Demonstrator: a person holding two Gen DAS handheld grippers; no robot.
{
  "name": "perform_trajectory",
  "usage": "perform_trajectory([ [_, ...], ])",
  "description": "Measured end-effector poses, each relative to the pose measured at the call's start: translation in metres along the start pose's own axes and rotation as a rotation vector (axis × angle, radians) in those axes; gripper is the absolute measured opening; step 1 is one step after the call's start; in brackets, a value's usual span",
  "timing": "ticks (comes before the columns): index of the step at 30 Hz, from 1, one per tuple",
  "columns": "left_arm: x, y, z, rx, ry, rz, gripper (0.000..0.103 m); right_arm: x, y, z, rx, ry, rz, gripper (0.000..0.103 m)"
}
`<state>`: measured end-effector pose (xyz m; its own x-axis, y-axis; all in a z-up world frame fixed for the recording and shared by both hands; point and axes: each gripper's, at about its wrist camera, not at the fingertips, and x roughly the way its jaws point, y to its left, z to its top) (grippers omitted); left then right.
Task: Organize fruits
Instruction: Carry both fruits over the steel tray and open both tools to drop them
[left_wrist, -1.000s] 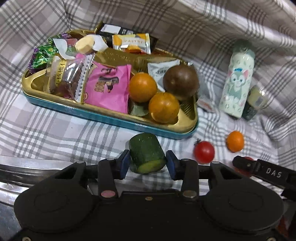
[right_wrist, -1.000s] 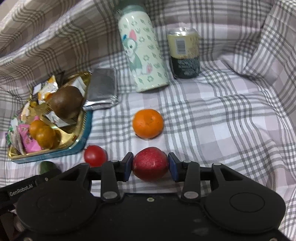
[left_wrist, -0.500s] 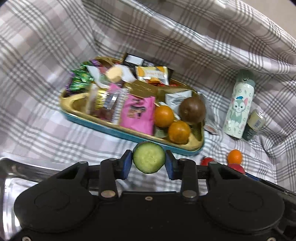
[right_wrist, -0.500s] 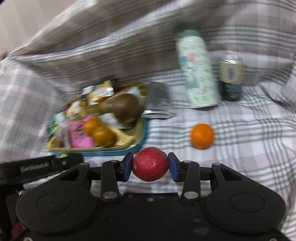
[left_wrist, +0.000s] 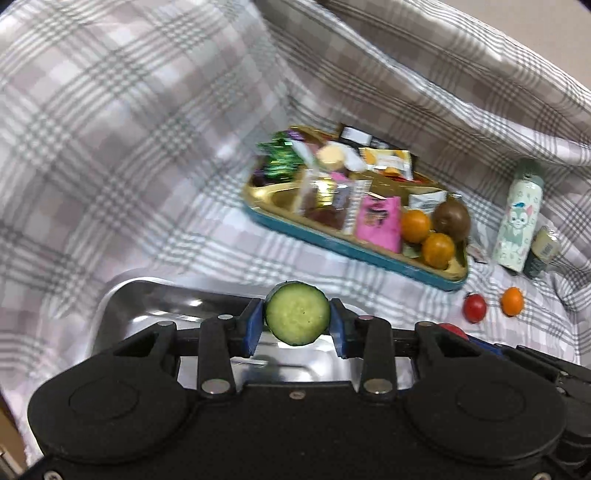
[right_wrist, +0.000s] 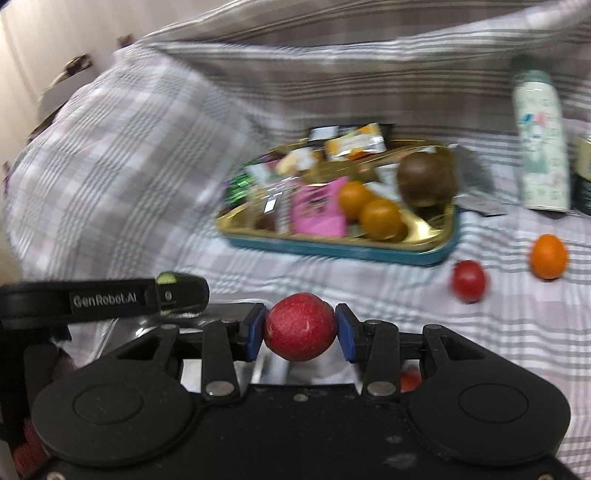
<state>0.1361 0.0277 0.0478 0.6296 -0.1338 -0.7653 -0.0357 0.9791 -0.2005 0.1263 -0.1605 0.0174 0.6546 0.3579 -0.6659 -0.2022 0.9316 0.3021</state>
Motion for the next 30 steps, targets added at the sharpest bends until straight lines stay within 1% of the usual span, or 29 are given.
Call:
perform_trajectory([
  [4,-0.006,0.021,-0.009,-0.025,0.012,0.056,0.046,0.002,0.02,-0.011,-0.073,0.023,0.03,0.043],
  [7,-0.005,0.035,-0.017,-0.044,0.038,0.093,0.046,0.005,0.031,-0.019,-0.111,0.042,0.049,0.043],
  [11,-0.001,0.045,-0.029,-0.046,0.071,0.122,0.046,0.011,0.042,-0.025,-0.143,0.061,0.064,0.043],
  [15,-0.002,0.051,-0.039,-0.032,0.074,0.147,0.046,0.013,0.05,-0.03,-0.164,0.067,0.073,0.043],
  [22,-0.004,0.056,-0.045,-0.027,0.072,0.157,0.046,0.017,0.053,-0.033,-0.167,0.072,0.065,0.043],
  [30,-0.003,0.051,-0.053,0.036,0.073,0.159,0.046,0.018,0.054,-0.035,-0.176,0.077,0.058,0.043],
])
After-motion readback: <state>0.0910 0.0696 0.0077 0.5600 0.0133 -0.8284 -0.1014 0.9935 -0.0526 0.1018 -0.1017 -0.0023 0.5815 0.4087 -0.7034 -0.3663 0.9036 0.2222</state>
